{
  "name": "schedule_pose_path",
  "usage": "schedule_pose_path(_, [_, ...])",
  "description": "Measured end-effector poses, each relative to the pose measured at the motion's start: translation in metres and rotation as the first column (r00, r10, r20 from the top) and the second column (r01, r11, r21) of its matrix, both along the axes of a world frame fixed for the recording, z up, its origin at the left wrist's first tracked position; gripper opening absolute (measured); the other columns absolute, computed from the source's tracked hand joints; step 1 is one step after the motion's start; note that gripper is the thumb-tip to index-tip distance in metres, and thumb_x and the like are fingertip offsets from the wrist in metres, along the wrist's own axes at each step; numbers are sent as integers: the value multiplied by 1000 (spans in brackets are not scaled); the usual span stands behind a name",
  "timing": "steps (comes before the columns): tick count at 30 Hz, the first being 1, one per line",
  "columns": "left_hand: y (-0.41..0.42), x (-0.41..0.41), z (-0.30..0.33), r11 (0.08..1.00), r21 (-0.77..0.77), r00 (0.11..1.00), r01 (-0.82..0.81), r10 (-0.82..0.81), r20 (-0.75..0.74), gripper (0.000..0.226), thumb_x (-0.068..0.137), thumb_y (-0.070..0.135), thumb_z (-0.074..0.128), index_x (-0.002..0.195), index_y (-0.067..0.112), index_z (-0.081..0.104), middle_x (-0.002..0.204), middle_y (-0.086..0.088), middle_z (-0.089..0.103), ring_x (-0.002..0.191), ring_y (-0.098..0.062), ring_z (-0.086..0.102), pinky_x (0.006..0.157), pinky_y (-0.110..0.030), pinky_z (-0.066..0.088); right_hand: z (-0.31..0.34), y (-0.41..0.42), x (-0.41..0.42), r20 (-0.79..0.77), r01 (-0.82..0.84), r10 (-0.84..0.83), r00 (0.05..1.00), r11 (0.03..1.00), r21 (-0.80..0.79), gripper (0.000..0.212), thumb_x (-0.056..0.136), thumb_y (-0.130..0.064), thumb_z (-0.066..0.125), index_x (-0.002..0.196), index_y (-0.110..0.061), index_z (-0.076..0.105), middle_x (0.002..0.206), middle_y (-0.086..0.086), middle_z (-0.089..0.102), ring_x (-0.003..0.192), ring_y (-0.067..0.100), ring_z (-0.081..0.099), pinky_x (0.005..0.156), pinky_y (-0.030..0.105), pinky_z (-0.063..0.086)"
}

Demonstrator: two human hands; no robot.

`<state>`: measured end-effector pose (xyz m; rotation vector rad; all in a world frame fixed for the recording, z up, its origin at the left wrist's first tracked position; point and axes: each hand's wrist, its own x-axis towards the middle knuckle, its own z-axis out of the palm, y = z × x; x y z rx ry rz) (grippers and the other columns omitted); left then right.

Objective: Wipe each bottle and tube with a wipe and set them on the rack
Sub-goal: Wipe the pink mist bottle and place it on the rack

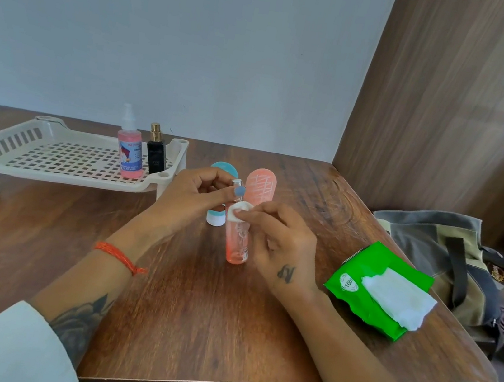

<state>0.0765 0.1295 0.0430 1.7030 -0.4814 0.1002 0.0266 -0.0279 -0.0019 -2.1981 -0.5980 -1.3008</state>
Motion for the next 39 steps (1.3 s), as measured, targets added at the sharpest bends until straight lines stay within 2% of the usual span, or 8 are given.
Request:
schedule_pose_path(5, [0,-1,0,1000,-8,1000,13,-13,-2,11,80,21,68,91,19,69,92,-9,71,88,-19,66,81,-26,55,4,-3,-1,69,116,-124,990,986,117,23,82,-2,63,103,-8,71,88,9,66,75,15,59,62,19,48])
schedule_pose_path(11, [0,-2,0,1000,-4,1000,25,-25,13,9,81,21,67,90,20,68,90,-6,71,80,-10,66,70,-13,54,1,2,-4,46,95,-90,995,984,-148,24,80,-8,64,102,-15,73,95,10,65,81,18,58,64,23,49])
schedule_pose_path(15, [0,-2,1,1000,1,1000,23,-23,13,7,81,21,67,88,23,67,87,-1,70,74,-1,66,69,-12,54,1,0,-1,54,84,-84,995,996,7,20,78,-6,68,95,-13,75,90,8,67,77,15,62,65,15,47])
schedule_pose_path(18, [0,0,-1,1000,2,1000,21,-21,8,8,82,21,67,90,22,68,89,-4,71,80,-7,66,73,-18,55,3,-1,0,76,112,-123,989,984,136,19,80,-4,66,97,-8,74,88,9,67,75,13,61,65,8,44])
schedule_pose_path(25, [0,-1,-1,999,-28,999,36,-36,4,11,82,19,67,92,15,69,89,-7,70,77,-9,66,68,-14,54,-2,1,-2,61,41,-32,998,987,-155,28,72,-2,72,95,-17,75,93,5,66,86,18,59,69,24,47])
schedule_pose_path(28, [-1,0,-1,1000,-12,1000,21,-21,5,8,83,19,66,90,20,68,88,-4,70,78,-8,65,70,-15,55,-2,0,0,39,20,-17,999,997,-80,24,72,1,71,90,-14,76,90,5,67,83,17,62,68,25,52])
schedule_pose_path(34, [-1,0,-1,1000,10,1000,3,-3,9,7,83,21,65,90,23,67,90,-2,69,80,-7,65,72,-16,55,3,-2,0,71,74,-85,994,988,138,18,80,-3,61,93,-6,73,89,9,67,82,9,59,70,8,46])
schedule_pose_path(39, [-1,0,-1,1000,3,1000,7,-7,10,11,83,20,65,94,18,67,88,-1,70,76,-5,66,71,-15,55,0,0,-4,18,24,-23,1000,998,-65,20,80,-7,63,95,-13,75,93,7,67,85,18,63,67,27,54])
